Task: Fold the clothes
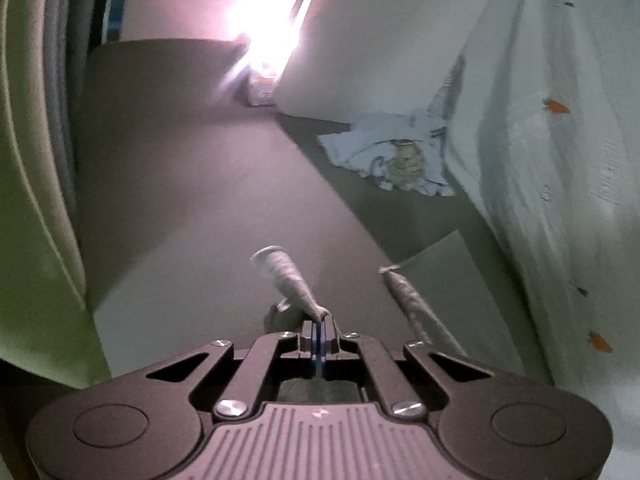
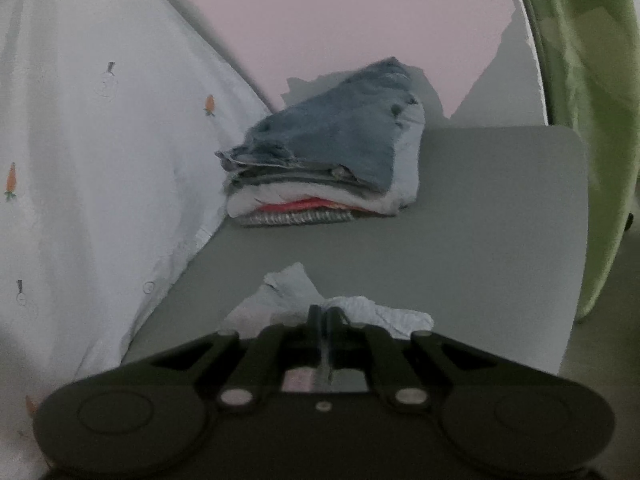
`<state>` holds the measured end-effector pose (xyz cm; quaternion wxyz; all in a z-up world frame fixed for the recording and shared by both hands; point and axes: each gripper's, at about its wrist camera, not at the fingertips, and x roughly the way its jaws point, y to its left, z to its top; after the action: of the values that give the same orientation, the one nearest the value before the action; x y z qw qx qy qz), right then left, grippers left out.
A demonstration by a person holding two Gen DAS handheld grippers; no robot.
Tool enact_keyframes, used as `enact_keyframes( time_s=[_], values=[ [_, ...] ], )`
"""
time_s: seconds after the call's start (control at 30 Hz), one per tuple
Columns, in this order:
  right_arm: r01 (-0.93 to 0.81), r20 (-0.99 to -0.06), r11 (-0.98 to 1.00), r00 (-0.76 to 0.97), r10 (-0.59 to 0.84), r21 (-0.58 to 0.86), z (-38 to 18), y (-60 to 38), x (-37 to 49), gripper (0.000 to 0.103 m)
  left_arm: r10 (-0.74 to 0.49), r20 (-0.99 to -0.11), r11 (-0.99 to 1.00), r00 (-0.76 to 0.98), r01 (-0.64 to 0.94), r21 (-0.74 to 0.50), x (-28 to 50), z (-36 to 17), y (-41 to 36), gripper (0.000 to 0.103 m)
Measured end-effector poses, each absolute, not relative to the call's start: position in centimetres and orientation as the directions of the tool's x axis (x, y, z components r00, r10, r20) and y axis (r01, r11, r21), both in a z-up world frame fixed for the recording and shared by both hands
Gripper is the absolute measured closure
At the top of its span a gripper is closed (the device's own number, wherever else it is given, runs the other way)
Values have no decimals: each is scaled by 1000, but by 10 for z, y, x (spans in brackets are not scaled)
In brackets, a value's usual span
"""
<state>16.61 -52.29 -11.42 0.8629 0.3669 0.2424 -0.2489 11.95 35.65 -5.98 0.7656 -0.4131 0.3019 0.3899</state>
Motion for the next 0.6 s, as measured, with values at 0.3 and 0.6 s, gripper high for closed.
enact_keyframes(
  time_s=[0.3, 0.6],
  values=[
    [605, -588, 569, 771, -245, 556, -105, -527, 186, 101, 360, -741, 342, 566, -819, -460, 141, -39, 370, 102],
    [568, -566, 607, 793, -223, 556, -84, -527, 314, 101, 336, -671, 454, 660, -738, -499, 286, -24, 392, 102]
  ],
)
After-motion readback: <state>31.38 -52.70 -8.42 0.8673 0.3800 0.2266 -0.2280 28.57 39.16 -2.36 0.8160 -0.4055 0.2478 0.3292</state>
